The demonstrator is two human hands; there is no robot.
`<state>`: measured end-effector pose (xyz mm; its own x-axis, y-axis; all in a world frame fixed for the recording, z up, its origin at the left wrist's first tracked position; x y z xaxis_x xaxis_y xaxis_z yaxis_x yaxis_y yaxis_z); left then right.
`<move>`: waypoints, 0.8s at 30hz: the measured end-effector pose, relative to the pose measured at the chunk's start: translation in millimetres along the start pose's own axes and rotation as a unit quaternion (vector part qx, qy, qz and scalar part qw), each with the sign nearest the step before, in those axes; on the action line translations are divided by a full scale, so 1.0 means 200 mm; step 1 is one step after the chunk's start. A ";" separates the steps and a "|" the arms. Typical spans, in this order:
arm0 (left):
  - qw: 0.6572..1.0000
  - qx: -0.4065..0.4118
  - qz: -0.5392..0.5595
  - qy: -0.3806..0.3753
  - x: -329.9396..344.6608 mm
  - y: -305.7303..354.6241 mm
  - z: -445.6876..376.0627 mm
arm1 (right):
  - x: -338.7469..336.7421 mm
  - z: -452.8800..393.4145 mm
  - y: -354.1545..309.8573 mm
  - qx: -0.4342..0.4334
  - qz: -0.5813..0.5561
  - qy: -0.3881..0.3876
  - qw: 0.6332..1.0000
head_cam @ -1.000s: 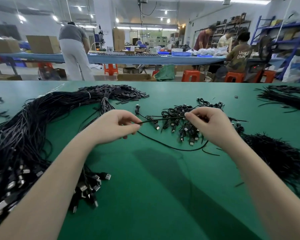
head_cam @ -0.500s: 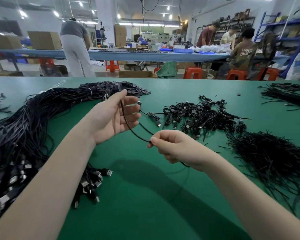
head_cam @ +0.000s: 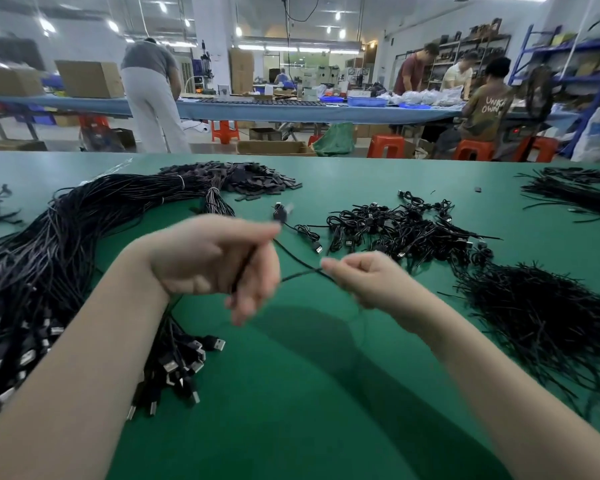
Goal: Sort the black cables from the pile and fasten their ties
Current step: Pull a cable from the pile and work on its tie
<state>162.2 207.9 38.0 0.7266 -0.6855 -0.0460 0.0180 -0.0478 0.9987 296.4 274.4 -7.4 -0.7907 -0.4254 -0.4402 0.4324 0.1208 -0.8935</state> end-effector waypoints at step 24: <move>0.928 0.158 0.058 0.331 -0.17 0.02 -0.14 | 0.08 0.10 -0.24 -0.170 -0.094 -0.006 0.981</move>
<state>157.1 251.0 43.6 0.9760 -0.1069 0.1897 -0.2129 -0.2852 0.9345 270.9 244.0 29.8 -0.8368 -0.4787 -0.2657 0.1085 0.3306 -0.9375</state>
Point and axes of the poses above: each hand's wrist, its own z-axis away from the middle knuckle, its own x-axis out of the palm, y = z × x, the point moved 8 cm from there along -z, towards the middle knuckle, and after that the axes turned 10 degrees about x, right-handed, at the moved point
